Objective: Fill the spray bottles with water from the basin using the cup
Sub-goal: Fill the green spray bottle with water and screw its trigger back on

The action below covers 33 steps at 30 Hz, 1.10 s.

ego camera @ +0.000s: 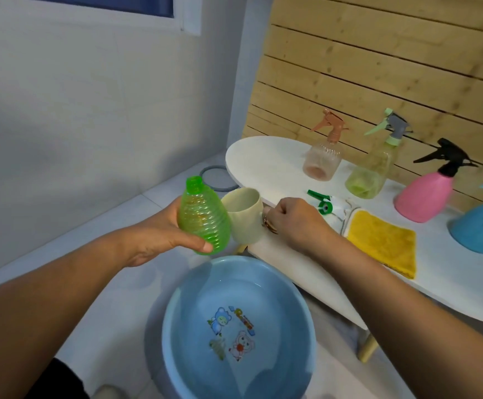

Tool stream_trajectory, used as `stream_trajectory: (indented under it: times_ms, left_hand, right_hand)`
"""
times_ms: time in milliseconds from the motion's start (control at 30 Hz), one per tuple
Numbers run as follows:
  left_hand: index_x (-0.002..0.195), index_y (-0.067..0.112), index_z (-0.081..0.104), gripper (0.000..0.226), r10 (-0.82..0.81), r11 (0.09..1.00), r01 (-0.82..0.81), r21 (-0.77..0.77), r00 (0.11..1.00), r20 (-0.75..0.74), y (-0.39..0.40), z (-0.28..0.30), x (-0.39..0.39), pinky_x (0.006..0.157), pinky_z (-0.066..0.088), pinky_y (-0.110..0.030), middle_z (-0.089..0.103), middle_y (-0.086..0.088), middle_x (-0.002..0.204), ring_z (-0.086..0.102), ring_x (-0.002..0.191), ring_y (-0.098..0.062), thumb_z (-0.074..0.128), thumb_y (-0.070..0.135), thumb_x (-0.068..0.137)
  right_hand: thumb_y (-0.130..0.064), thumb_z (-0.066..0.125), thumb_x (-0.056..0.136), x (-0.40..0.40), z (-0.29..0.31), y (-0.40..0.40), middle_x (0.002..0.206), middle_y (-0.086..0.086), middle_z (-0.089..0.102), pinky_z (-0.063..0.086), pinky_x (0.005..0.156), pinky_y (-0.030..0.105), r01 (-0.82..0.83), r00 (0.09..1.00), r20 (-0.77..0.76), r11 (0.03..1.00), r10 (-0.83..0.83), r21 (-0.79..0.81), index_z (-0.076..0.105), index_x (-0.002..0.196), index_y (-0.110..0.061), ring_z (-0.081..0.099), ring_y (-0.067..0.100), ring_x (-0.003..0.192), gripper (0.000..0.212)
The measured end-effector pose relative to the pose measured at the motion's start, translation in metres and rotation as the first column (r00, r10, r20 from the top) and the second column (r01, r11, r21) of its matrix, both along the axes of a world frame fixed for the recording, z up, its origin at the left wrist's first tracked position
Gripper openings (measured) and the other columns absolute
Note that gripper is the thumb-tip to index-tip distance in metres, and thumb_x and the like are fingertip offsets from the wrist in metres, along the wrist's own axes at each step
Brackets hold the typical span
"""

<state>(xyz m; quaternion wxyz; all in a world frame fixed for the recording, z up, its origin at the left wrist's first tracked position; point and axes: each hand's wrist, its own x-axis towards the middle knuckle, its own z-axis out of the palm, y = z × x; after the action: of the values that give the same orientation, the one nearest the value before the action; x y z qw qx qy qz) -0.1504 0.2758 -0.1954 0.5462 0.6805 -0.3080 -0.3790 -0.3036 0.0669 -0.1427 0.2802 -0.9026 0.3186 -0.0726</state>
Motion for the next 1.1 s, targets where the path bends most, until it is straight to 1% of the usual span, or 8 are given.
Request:
stream_trajectory:
  times_ms: [267, 400, 500, 633, 733, 833, 933, 1100]
  left_hand:
    - [0.14, 0.031, 0.047, 0.096, -0.071, 0.99, 0.062, 0.127, 0.995, 0.068, -0.007, -0.015, 0.009, 0.09, 0.057, -0.028, 0.072, 0.004, 0.122, 0.07, 0.112, -0.01, 0.098, 0.003, 0.063]
    - [0.138, 0.032, 0.046, 0.089, -0.094, 0.986, 0.081, 0.145, 0.991, 0.09, -0.012, -0.019, 0.008, 0.078, 0.057, -0.018, 0.071, 0.01, 0.116, 0.07, 0.103, 0.001, 0.093, -0.001, 0.069]
    - [0.138, 0.028, 0.048, 0.087, -0.144, 0.982, 0.128, 0.141, 0.984, 0.109, -0.017, -0.021, 0.006, 0.082, 0.057, -0.021, 0.072, 0.009, 0.116, 0.07, 0.112, -0.007, 0.094, 0.001, 0.069]
    - [0.12, 0.014, 0.061, 0.057, -0.216, 0.975, 0.204, 0.094, 0.964, 0.152, -0.027, -0.021, 0.0, 0.081, 0.056, -0.019, 0.074, 0.007, 0.101, 0.071, 0.097, -0.006, 0.087, -0.008, 0.074]
    - [0.115, 0.016, 0.061, 0.053, -0.2, 0.979, 0.188, 0.083, 0.966, 0.166, -0.033, -0.023, -0.001, 0.079, 0.055, -0.015, 0.074, 0.012, 0.096, 0.07, 0.093, 0.0, 0.085, -0.01, 0.075]
    - [0.125, 0.018, 0.058, 0.065, -0.188, 0.98, 0.173, 0.1, 0.967, 0.17, -0.037, -0.031, 0.004, 0.086, 0.055, -0.02, 0.074, 0.007, 0.108, 0.07, 0.105, -0.008, 0.091, -0.001, 0.073]
    - [0.134, 0.024, 0.052, 0.079, -0.166, 0.981, 0.147, 0.127, 0.972, 0.163, -0.037, -0.037, 0.009, 0.09, 0.055, -0.023, 0.071, 0.008, 0.116, 0.068, 0.114, -0.009, 0.096, 0.008, 0.07]
    - [0.134, 0.026, 0.05, 0.08, -0.149, 0.98, 0.127, 0.155, 0.978, 0.144, -0.036, -0.045, 0.015, 0.088, 0.056, -0.022, 0.071, 0.007, 0.117, 0.069, 0.112, -0.007, 0.095, 0.007, 0.071]
  right_hand:
    - [-0.038, 0.051, 0.101, -0.008, -0.052, -0.012, 0.076, 0.0, 0.057, 0.039, 0.063, 0.032, 0.014, 0.989, -0.151, 1.0, -0.01, 0.027, 0.046, 0.07, -0.02, 0.055, 0.026, 0.078, 0.036]
    - [-0.042, 0.049, 0.1, -0.007, -0.105, -0.028, 0.084, 0.005, 0.063, 0.041, 0.062, 0.03, 0.036, 0.956, -0.294, 0.998, -0.019, 0.053, 0.06, 0.088, -0.01, 0.058, 0.026, 0.078, 0.036]
    - [-0.042, 0.048, 0.099, -0.007, -0.142, -0.034, 0.088, 0.003, 0.064, 0.038, 0.057, 0.029, 0.067, 0.929, -0.368, 0.996, -0.043, 0.052, 0.062, 0.093, -0.011, 0.059, 0.022, 0.079, 0.035]
    - [-0.038, 0.048, 0.099, -0.01, -0.186, -0.037, 0.099, 0.006, 0.066, 0.042, 0.066, 0.029, 0.078, 0.882, -0.467, 0.996, -0.053, 0.034, 0.063, 0.1, -0.012, 0.065, 0.026, 0.09, 0.031]
    - [-0.032, 0.046, 0.102, -0.015, -0.208, -0.04, 0.113, 0.007, 0.069, 0.041, 0.076, 0.027, 0.036, 0.863, -0.503, 0.999, -0.043, -0.023, 0.067, 0.11, -0.007, 0.066, 0.026, 0.104, 0.034]
    - [-0.024, 0.046, 0.102, -0.02, -0.228, -0.042, 0.108, 0.011, 0.067, 0.04, 0.074, 0.029, -0.04, 0.85, -0.526, 0.999, 0.022, -0.023, 0.064, 0.109, -0.006, 0.063, 0.028, 0.095, 0.026]
    - [-0.027, 0.049, 0.092, -0.025, -0.247, -0.042, 0.095, 0.006, 0.062, 0.038, 0.069, 0.029, -0.141, 0.832, -0.549, 0.988, 0.081, -0.069, 0.061, 0.086, -0.014, 0.054, 0.018, 0.08, 0.019]
    - [-0.014, 0.048, 0.102, -0.028, -0.263, -0.032, 0.128, 0.009, 0.066, 0.048, 0.095, 0.032, -0.196, 0.765, -0.632, 0.979, 0.121, -0.049, 0.064, 0.128, -0.014, 0.063, 0.027, 0.119, 0.031]
